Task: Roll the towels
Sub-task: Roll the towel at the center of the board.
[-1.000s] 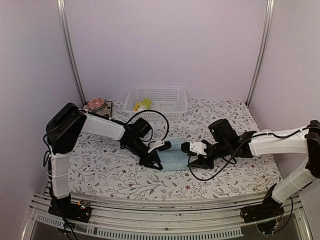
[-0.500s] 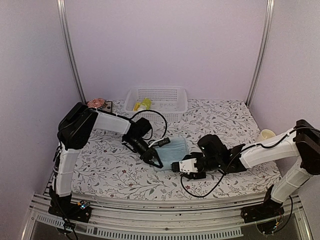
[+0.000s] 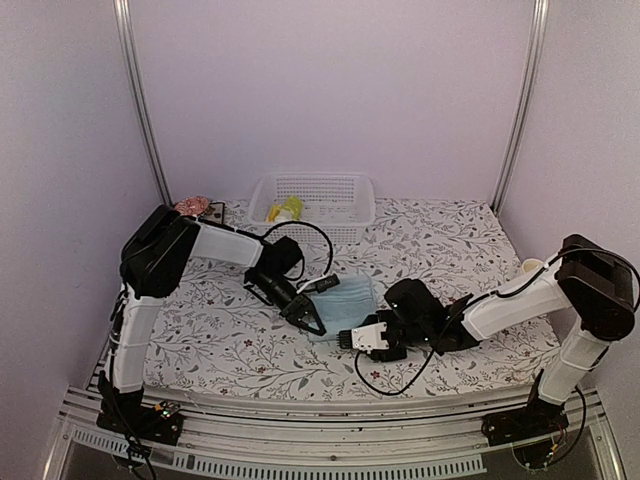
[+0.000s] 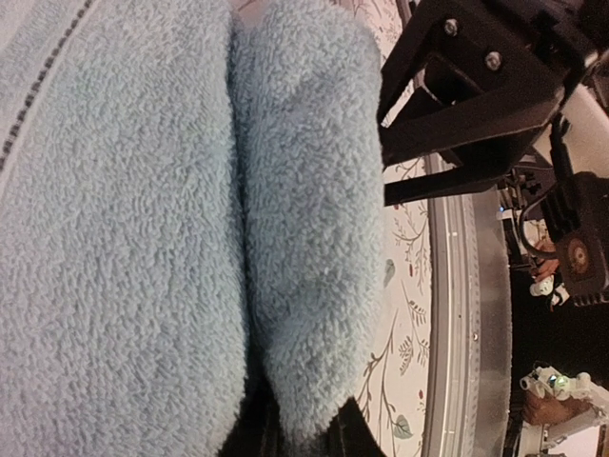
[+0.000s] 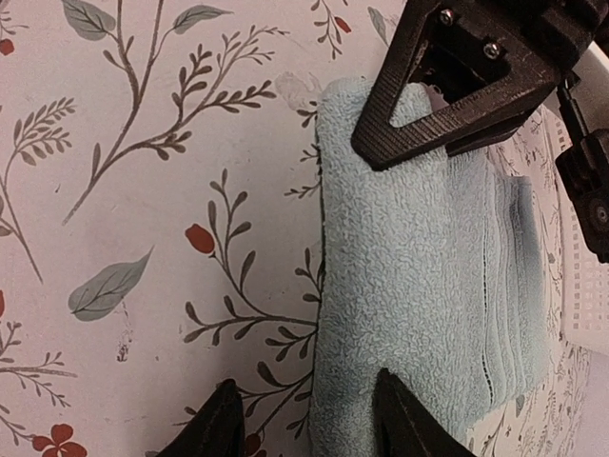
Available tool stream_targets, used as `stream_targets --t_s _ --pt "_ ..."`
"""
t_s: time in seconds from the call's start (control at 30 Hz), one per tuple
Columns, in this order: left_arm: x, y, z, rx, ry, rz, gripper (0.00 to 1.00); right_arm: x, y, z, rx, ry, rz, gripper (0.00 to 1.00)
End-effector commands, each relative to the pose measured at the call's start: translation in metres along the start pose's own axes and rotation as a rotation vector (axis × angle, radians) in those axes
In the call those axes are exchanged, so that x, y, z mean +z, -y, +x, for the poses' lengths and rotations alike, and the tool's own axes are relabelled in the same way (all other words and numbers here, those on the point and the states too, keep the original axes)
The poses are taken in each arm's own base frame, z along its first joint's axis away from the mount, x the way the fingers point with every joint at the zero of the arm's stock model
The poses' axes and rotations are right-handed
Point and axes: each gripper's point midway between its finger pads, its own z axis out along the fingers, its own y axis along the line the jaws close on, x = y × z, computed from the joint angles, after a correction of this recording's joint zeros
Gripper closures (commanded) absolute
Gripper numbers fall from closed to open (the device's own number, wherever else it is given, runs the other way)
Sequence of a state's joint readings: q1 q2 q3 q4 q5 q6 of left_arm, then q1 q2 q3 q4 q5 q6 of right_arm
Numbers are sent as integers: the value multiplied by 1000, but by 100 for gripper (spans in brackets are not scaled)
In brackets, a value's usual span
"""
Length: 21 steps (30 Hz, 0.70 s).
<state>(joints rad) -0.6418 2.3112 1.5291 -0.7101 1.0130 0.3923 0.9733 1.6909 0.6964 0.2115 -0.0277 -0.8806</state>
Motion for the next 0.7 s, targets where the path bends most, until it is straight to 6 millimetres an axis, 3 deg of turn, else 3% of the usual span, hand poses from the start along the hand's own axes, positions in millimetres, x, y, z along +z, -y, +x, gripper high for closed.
stream_targets --t_s 0.0,0.23,0.67 --pt "8 -41 45 -130 -121 -103 89 -2 12 -11 -12 31 56 52" --pt "7 -48 47 -158 -122 -109 89 -22 20 -36 -50 152 84 51" --pt "6 -48 43 -158 -119 -99 88 8 21 -9 -44 20 105 51"
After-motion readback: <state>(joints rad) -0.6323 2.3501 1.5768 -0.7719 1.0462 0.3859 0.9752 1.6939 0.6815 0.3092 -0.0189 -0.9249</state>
